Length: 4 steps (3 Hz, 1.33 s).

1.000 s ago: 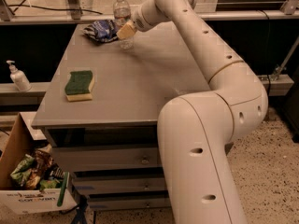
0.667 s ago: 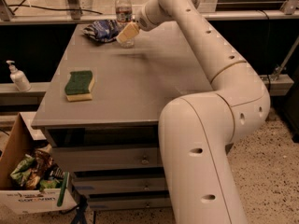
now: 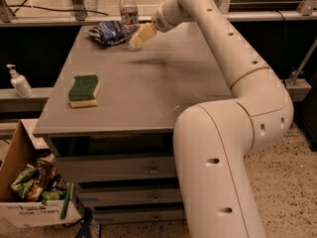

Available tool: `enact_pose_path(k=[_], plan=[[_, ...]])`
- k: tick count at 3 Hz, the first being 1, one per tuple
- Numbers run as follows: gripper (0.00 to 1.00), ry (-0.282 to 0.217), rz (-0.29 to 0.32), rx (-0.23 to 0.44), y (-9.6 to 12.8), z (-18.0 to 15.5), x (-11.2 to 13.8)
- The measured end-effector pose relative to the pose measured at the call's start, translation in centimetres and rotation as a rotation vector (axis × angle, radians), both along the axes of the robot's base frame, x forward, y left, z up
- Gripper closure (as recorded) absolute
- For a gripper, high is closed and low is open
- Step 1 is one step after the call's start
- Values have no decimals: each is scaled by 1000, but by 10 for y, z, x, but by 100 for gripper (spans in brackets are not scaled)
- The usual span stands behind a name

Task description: Move water bottle near blue chip bag

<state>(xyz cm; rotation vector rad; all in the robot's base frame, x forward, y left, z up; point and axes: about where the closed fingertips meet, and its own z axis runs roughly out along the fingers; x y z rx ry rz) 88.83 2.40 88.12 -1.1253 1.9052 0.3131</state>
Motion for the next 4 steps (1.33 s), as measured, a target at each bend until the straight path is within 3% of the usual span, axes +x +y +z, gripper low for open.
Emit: enact_pose_path(k=[2,3,4], plan=[[0,38,26,71,-73,9,-31],[0,60,28,127,-128,21,-57],[0,60,29,127,-128,21,-57]])
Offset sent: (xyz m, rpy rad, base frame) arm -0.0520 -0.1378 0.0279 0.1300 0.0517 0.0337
